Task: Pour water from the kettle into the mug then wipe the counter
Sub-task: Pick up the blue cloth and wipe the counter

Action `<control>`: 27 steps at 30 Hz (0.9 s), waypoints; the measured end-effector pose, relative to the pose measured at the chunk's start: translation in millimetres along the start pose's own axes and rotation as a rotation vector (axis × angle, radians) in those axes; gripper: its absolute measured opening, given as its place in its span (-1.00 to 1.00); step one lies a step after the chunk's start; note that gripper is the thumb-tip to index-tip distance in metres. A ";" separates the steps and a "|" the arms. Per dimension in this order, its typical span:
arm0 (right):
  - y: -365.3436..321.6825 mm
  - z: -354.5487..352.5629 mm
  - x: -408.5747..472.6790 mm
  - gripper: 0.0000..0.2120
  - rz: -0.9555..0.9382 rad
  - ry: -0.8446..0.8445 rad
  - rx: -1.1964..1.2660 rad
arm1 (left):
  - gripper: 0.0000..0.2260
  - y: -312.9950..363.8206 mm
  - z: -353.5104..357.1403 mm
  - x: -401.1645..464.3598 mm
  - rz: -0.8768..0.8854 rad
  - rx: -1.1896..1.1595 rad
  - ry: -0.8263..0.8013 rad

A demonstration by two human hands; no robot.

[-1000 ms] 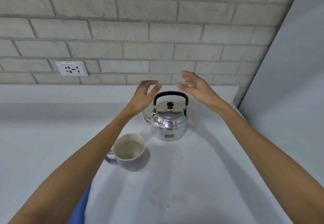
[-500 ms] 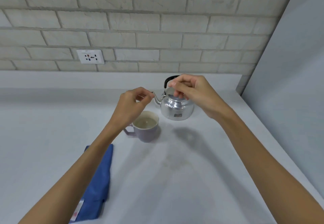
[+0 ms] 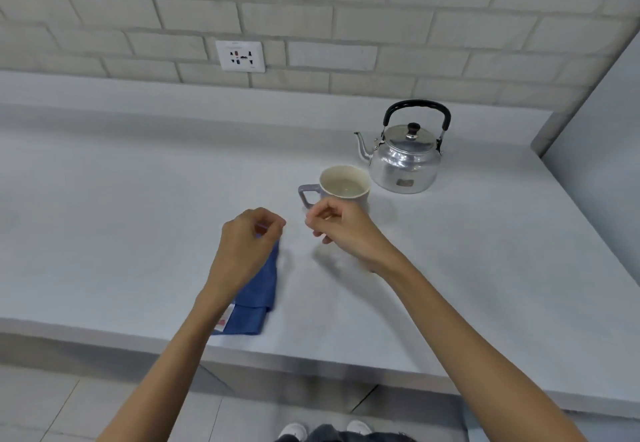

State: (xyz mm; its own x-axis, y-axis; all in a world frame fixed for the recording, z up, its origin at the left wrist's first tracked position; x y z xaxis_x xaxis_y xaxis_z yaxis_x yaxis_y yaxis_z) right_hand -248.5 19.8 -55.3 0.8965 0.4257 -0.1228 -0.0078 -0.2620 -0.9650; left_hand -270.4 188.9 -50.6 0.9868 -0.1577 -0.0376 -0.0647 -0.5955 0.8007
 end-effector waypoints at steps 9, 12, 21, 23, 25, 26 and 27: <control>41.2 59.2 68.8 -0.65 0.201 -0.087 -0.247 | -0.40 -79.8 5.7 -44.5 -0.561 0.237 -0.061; 42.5 67.8 86.6 -0.51 0.248 -0.066 -0.291 | -0.33 -85.1 7.3 -43.9 -0.571 0.164 -0.019; 40.9 70.7 95.8 -0.77 0.315 -0.008 -0.467 | -0.81 -85.4 14.6 -26.5 -0.553 -0.087 -0.162; 38.4 66.2 83.5 -0.88 0.254 0.022 -0.519 | -0.84 -74.6 19.0 -28.7 -0.521 -0.089 -0.223; 38.1 53.3 67.4 -0.90 0.194 0.082 -0.553 | -0.91 -61.7 26.6 -32.1 -0.467 -0.168 -0.292; 38.2 44.7 58.0 -0.89 0.163 0.125 -0.563 | -0.96 -53.8 31.1 -33.8 -0.447 -0.239 -0.324; 39.2 35.4 48.4 -0.90 0.138 0.170 -0.568 | -0.98 -45.8 36.5 -35.0 -0.434 -0.324 -0.352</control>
State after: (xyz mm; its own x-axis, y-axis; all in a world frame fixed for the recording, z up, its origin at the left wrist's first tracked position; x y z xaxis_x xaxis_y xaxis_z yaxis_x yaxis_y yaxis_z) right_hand -221.1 60.9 -107.3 0.9627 0.2223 -0.1543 0.0662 -0.7463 -0.6624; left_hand -307.5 192.9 -107.8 0.8019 -0.2380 -0.5480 0.4315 -0.4039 0.8067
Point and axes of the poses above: each hand's wrist, its own x-axis towards the middle knuckle, its own z-axis out of the palm, y = z × x, the point moved 3 cm from there along x, towards the middle knuckle, and after that the axes turned 15 degrees about -y, right-handed, at the moved point
